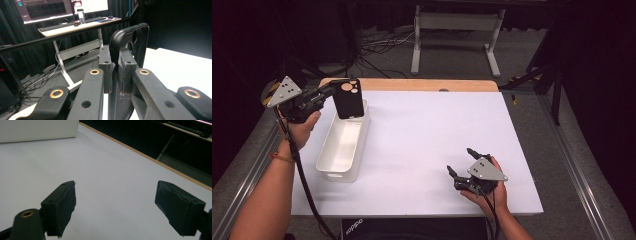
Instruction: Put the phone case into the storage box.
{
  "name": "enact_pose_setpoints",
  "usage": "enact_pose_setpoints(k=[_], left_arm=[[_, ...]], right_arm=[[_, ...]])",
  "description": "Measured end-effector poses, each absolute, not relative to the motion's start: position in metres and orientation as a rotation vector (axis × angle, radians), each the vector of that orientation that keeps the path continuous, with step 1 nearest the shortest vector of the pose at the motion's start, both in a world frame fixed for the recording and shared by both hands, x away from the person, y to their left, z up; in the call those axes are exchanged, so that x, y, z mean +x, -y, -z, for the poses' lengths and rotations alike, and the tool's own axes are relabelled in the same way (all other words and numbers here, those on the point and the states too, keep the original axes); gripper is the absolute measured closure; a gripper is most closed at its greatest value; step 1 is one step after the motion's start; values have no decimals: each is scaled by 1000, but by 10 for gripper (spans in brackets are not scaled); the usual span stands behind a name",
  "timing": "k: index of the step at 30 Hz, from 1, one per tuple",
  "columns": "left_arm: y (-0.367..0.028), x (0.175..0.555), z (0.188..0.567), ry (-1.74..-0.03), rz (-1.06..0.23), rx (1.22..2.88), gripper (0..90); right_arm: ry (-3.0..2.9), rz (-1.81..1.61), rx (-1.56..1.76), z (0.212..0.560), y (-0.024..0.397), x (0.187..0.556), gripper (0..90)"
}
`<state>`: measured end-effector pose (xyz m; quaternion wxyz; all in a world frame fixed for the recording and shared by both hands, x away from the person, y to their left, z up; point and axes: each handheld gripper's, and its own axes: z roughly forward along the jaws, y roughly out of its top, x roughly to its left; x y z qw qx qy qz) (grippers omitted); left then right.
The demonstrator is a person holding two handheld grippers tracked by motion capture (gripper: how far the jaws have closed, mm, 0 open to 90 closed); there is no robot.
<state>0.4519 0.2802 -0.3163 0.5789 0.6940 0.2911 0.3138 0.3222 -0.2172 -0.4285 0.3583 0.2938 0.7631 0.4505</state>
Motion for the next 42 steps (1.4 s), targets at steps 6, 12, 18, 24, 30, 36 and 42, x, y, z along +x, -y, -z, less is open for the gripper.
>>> enact_pose_setpoints(k=[6, 12, 18, 24, 30, 36, 42], left_arm=[[-286, 465, 321, -705, -742, 1623, 834], [-285, 477, 328, -718, -732, 1634, 833], [-284, 489, 341, -741, -716, 1639, 833], [-281, 497, 352, -728, -724, 1666, 833], [-280, 507, 364, -719, -700, 1687, 833], [-281, 511, 379, -722, -676, 1697, 833], [-285, 516, 390, -732, -661, 1699, 833]], right_arm=[[-1968, -1153, 767, 431, 217, 324, 183], [-1969, -1148, 775, 432, 218, 325, 185], [-1973, -1151, 779, 432, 218, 327, 185], [-1978, -1145, 781, 434, 218, 329, 185], [-1980, -1135, 790, 434, 217, 330, 185], [-1995, -1128, 790, 435, 216, 332, 185], [-2001, -1120, 784, 436, 213, 332, 185]])
